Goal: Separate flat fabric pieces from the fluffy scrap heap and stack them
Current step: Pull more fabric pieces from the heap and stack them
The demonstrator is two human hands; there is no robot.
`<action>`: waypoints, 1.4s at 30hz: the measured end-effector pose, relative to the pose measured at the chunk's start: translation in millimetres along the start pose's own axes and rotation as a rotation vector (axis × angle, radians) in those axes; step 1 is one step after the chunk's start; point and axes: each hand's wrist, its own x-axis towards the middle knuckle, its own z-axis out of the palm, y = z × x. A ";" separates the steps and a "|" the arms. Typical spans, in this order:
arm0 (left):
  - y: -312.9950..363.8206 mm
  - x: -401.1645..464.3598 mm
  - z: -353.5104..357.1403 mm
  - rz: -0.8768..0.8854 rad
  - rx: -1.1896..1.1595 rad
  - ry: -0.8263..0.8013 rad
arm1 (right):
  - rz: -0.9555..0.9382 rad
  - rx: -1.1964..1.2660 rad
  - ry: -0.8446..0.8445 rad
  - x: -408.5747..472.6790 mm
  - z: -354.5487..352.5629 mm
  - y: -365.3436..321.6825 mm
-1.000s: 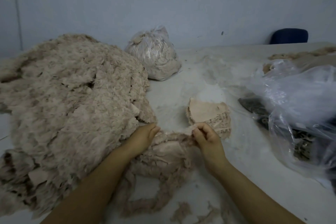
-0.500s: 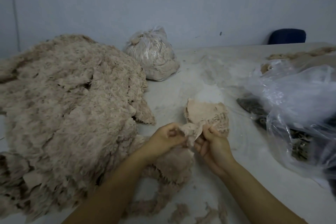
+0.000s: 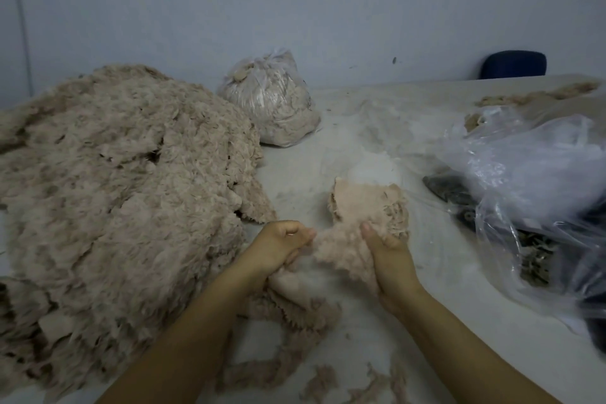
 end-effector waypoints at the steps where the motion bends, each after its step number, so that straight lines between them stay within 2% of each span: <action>1: -3.0 0.3 -5.1 -0.008 0.039 0.028 | -0.021 0.001 0.044 2.1 -3.7 -2.9; 4: -3.9 -1.4 -8.8 0.047 0.299 0.123 | -0.091 -0.236 0.050 1.9 -8.1 -6.3; 5: -0.8 -3.3 -4.0 0.066 0.273 0.120 | -0.139 -0.325 0.048 -0.7 -5.1 -6.1; 7: 8.2 -8.5 9.2 -0.026 -0.062 0.045 | -0.241 -0.491 -0.033 -6.4 4.0 -5.2; 8: 11.7 -10.9 17.7 -0.090 -0.229 -0.020 | -0.263 -0.534 -0.137 -10.1 9.7 -4.5; 10: 14.9 -15.4 30.5 -0.149 -0.501 -0.067 | -0.217 -0.452 -0.383 -19.1 19.3 -4.5; 11: 14.7 -15.4 32.5 -0.175 -0.602 -0.017 | -0.181 -0.364 -0.429 -21.4 20.2 -4.7; 12: 14.4 -14.2 31.3 -0.201 -0.683 0.055 | -0.167 -0.277 -0.389 -21.4 18.4 -5.3; 14: 14.0 -10.1 24.3 -0.231 -0.811 0.125 | -0.219 -0.227 -0.153 -14.9 9.6 -8.5; 15: 14.3 -8.5 20.8 -0.257 -0.852 0.107 | -0.203 -0.254 -0.074 -10.9 4.6 -8.9; 16: 16.1 -8.3 18.2 -0.290 -0.862 0.070 | -0.127 -0.269 -0.070 -6.8 1.1 -8.9; 18: 20.7 -9.7 17.2 -0.343 -0.826 -0.021 | 0.135 -0.184 -0.213 -3.4 3.2 -7.6; 20: 21.6 -8.7 19.4 -0.318 -0.746 -0.046 | 0.210 -0.060 -0.239 -3.3 9.2 -5.9; 22: 20.3 -4.4 21.2 -0.240 -0.658 0.090 | 0.090 0.041 -0.140 2.5 11.6 -5.5; 24: 17.6 1.6 22.2 -0.195 -0.617 0.248 | -0.054 -0.004 -0.072 8.2 10.3 -5.1; 27: 19.7 14.4 26.5 -0.134 -0.555 0.321 | -0.138 -0.090 -0.031 18.5 9.7 -9.2; 32: 40.0 54.1 33.8 0.118 -0.121 0.439 | -0.280 -0.216 0.219 60.5 0.2 -37.3; 33: 41.9 62.7 34.4 0.129 -0.046 0.434 | -0.305 -0.259 0.248 68.7 -4.2 -41.9; 35: 40.2 74.1 34.5 0.072 -0.045 0.400 | -0.318 -0.357 0.295 81.6 -15.4 -45.0; 38: 21.8 68.2 23.8 -0.037 0.031 0.293 | -0.190 -0.541 0.359 85.8 -34.6 -37.5; 40: 6.9 54.3 8.2 -0.033 0.089 0.147 | -0.216 -0.589 0.414 76.9 -43.8 -26.9; 42: -3.0 37.6 -11.7 -0.014 0.182 -0.053 | -0.333 -0.569 0.351 57.6 -41.0 -14.3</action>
